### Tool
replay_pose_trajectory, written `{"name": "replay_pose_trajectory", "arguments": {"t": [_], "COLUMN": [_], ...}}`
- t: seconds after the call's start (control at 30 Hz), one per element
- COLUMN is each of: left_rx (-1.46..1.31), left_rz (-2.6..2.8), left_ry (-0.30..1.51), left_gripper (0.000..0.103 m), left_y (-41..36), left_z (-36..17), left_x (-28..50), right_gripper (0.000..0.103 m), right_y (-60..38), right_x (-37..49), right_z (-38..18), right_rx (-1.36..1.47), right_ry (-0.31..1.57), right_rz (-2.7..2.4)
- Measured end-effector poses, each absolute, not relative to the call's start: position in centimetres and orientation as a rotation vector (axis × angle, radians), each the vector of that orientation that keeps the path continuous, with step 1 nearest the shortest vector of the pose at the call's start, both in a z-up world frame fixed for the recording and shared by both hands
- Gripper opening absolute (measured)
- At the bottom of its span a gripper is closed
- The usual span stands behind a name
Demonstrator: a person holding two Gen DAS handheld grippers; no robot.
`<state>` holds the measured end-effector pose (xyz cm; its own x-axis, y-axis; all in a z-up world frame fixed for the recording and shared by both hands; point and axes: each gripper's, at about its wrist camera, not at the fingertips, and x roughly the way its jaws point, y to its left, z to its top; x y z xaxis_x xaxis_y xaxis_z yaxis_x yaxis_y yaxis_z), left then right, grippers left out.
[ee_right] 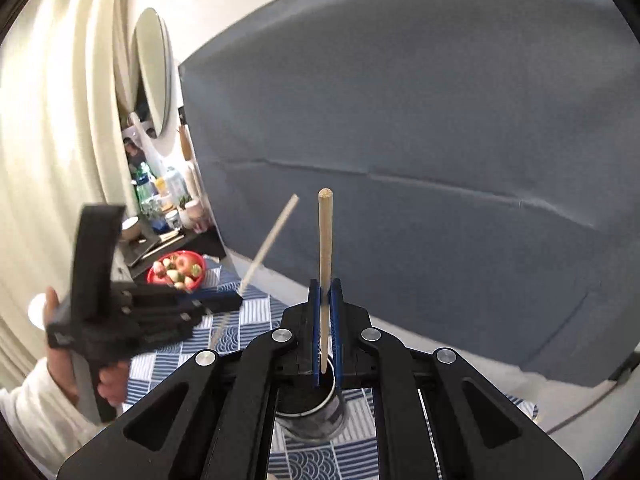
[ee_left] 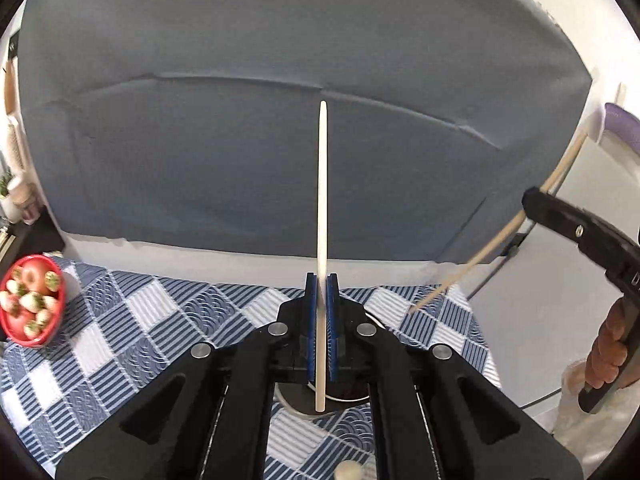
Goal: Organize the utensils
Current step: 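Lift both held chopsticks upright and carry them over the black cup, then open both tools to drop the chopsticks into the black cup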
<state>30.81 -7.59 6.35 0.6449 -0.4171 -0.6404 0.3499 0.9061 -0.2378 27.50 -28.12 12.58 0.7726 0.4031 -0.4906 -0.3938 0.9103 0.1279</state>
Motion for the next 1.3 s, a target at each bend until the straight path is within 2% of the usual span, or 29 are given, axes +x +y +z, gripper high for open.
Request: {"name": "replay_pose_trajectory", "arguments": {"t": [0.23, 0.53, 1.0, 1.3], "left_rx": [-0.184, -0.315, -0.285, -0.193], "left_rz": [-0.505, -0.603, -0.58, -0.582], "left_ry": [0.744, 0.679, 0.65, 0.647], "left_gripper": [0.005, 0.005, 0.005, 0.005], "left_y": [-7.7, -8.5, -9.0, -8.5], "left_z": [4.7, 0.5, -3.2, -3.5], "left_x": [30.9, 32.0, 31.4, 30.0], "right_gripper": [0.005, 0.005, 0.005, 0.005], "right_y": [-27.6, -27.3, -26.3, -25.5], "right_x": [28.5, 29.6, 29.9, 30.0], "right_z": [11.5, 7.2, 4.9, 3.5], "right_rx": [0.021, 0.051, 0.021, -0.004], "right_ry": [0.561, 0.658, 0.728, 0.768], "right_rz": [0.451, 0.469, 0.476, 0.461]}}
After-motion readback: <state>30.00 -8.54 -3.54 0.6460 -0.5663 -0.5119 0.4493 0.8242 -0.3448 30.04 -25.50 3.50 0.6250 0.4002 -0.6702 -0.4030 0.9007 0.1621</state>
